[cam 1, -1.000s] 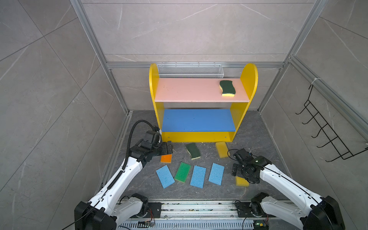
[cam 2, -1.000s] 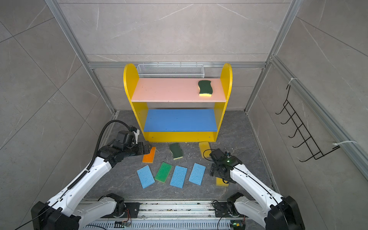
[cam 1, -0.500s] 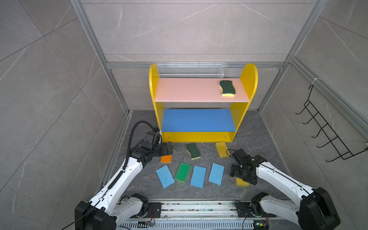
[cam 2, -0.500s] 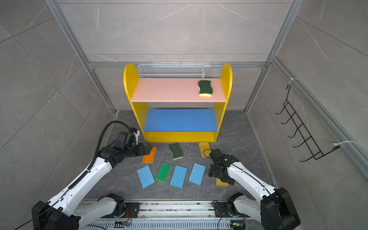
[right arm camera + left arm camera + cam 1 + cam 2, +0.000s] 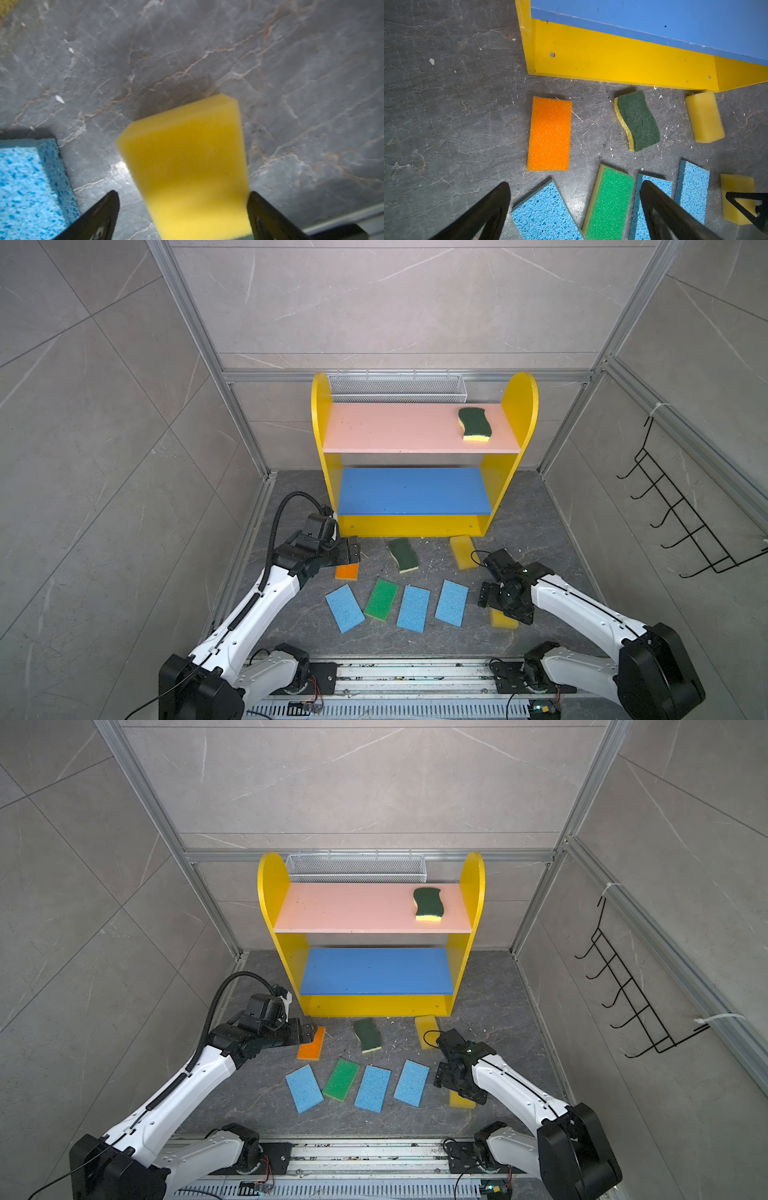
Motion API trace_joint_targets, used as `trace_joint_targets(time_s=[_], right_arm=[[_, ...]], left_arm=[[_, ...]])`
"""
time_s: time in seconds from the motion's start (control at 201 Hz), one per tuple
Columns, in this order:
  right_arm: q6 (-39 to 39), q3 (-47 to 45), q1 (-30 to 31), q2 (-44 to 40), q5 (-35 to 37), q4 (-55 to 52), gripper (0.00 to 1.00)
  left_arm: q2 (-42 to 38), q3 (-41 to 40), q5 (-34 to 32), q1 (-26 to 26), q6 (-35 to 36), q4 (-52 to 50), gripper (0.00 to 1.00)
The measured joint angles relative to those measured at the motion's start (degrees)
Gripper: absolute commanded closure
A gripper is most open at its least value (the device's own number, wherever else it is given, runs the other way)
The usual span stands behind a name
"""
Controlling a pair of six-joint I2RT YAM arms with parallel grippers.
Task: Arrange cleaning sponges on a shelf
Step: Move the cleaning sponge to the bottom-right of the table.
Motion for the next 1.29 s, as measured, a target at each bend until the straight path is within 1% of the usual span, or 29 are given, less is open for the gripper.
trace_joint_targets(time_s=[0.373,0.538,0.632,0.717,0.841,1.11,1.294], right_arm=[[0.68,0.2,0.31,-0.04,-6.34,6.27,0.09],[0.55,5.05,2.69,0.79,-4.5,4.46,0.06],[-0.13,8.11,2.93,0.11,-2.43,2.78,0.01],[-0.26,8.98,2.93,-1.22,-0.66,1.07,0.01],[-0.24,8.79,2.93,-2.47,1.01,-1.68,0.01],[-0.02,4.85,3.19,-2.69,0.98,-1.92,0.01],[-0.26,2.21,3.63,-2.75,-1.36,0.76,0.01]], left_arm=[[-0.02,-0.28,-0.15,0.0,-0.02,0.0,0.0],[-0.2,-0.33,-0.2,0.0,-0.02,-0.02,0.0],[-0.44,-0.33,-0.2,0.0,-0.04,-0.02,0.0],[-0.48,-0.33,-0.17,0.0,-0.09,0.0,0.0],[-0.5,-0.33,-0.15,0.0,-0.28,0.0,0.0],[-2.03,-1.07,-0.17,0.0,-0.46,-0.02,0.0],[-2.47,-1.25,-0.22,0.0,-0.5,-0.04,0.0]])
